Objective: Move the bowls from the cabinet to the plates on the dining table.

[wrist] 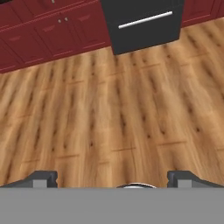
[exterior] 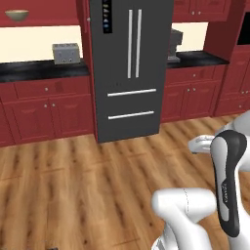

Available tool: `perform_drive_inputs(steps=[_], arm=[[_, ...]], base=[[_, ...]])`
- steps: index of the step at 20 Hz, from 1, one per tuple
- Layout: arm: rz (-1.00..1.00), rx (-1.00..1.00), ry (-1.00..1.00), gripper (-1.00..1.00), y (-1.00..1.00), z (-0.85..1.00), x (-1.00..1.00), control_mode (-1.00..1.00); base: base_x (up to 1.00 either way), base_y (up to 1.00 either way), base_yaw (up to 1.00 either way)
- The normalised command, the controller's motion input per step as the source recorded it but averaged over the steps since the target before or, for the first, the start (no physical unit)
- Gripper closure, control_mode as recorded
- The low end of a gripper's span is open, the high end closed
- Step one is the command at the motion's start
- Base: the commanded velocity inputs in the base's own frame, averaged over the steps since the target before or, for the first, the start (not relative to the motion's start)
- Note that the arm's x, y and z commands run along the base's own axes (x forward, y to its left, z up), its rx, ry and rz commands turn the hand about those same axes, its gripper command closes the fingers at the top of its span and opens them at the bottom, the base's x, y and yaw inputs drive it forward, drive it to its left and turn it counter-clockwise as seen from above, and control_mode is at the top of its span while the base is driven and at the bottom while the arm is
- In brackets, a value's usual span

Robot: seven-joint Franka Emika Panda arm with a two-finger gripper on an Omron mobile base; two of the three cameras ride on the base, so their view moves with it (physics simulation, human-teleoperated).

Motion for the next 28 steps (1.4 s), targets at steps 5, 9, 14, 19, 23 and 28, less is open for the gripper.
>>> perform_drive_inputs(steps=[5,9,14,19,23,28], arm=[[0.00,0.00,0.00,-1.00,0.00,0.00,0.00,1.00],[0.00,0.00,0.00,-1.00,0.00,0.00,0.00,1.00],[0.00,0.00,0.00,-1.00,0.00,0.00,0.00,1.00],[0.00,0.00,0.00,-1.00,0.00,0.00,0.00,1.00],[0.00,0.00,0.00,-1.00,0.00,0.00,0.00,1.00],[0.00,0.00,0.00,-1.00,0.00,0.00,0.00,1.00]], base=[[0.61,0.22,0.00],[0.65,0.26,0.00],[0.68,0.29,0.00],[0.70,0.29,0.00],[0.71,0.29,0.00],[0.71,0.29,0.00]])
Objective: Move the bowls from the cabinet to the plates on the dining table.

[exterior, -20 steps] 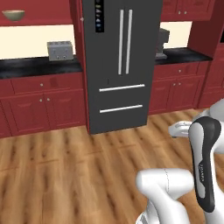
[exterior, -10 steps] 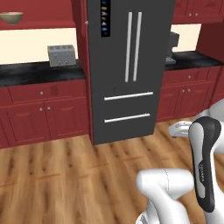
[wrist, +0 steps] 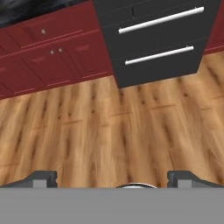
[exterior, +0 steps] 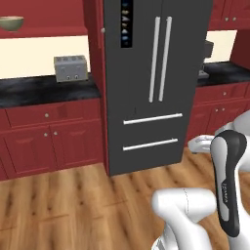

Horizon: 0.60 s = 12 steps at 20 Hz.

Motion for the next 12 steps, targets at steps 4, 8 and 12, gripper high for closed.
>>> perform_drive_inputs(steps=[4,8,12], arm=[[0.00,0.00,0.00,-1.00,0.00,0.00,0.00,1.00],[0.00,0.00,0.00,-1.00,0.00,0.00,0.00,1.00],[0.00,0.00,0.00,-1.00,0.00,0.00,0.00,1.00]], base=[[0.72,0.29,0.00],[0.74,0.29,0.00],[0.75,0.30,0.00]])
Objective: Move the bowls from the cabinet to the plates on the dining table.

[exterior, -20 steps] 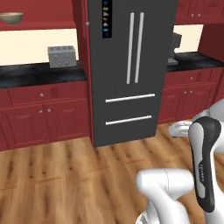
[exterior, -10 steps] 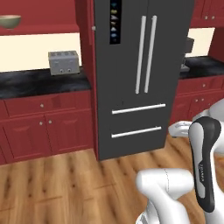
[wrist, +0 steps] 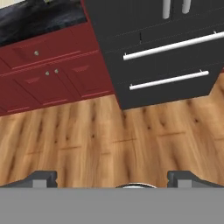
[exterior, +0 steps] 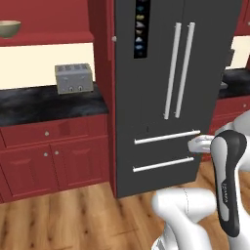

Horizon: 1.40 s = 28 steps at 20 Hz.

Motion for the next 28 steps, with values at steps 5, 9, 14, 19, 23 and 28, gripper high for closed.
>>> perform_drive_inputs(steps=[5,9,14,19,23,28], arm=[[0.00,0.00,0.00,-1.00,0.00,0.00,0.00,1.00],[0.00,0.00,0.00,-1.00,0.00,0.00,0.00,1.00],[0.00,0.00,0.00,-1.00,0.00,0.00,0.00,1.00],[0.00,0.00,0.00,-1.00,0.00,0.00,0.00,1.00],[0.00,0.00,0.00,-1.00,0.00,0.00,0.00,1.00],[0.00,0.00,0.00,-1.00,0.00,0.00,0.00,1.00]], base=[[0.76,0.31,0.00],[0.74,0.28,-0.01],[0.23,0.08,0.00],[0.00,0.52,0.00],[0.00,0.73,0.00],[0.00,0.76,0.00]])
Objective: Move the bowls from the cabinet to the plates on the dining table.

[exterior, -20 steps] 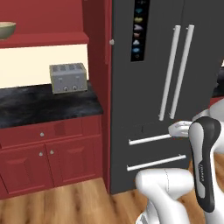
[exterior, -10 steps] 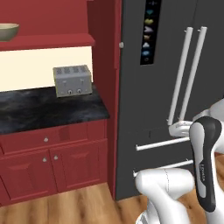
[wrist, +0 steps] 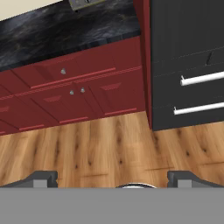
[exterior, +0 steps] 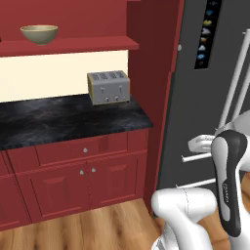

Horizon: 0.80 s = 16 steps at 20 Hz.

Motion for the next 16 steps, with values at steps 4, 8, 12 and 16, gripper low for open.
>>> perform_drive_inputs(steps=[4,8,12,16], arm=[[0.00,0.00,0.00,-1.00,0.00,0.00,0.00,1.00],[0.00,0.00,0.00,-1.00,0.00,0.00,0.00,1.00],[0.00,0.00,0.00,-1.00,0.00,0.00,0.00,1.00],[0.00,0.00,0.00,-1.00,0.00,0.00,0.00,1.00]], base=[[0.00,0.77,-0.01],[0.00,0.77,-0.01],[0.00,0.72,-0.02],[0.00,0.67,-0.02]])
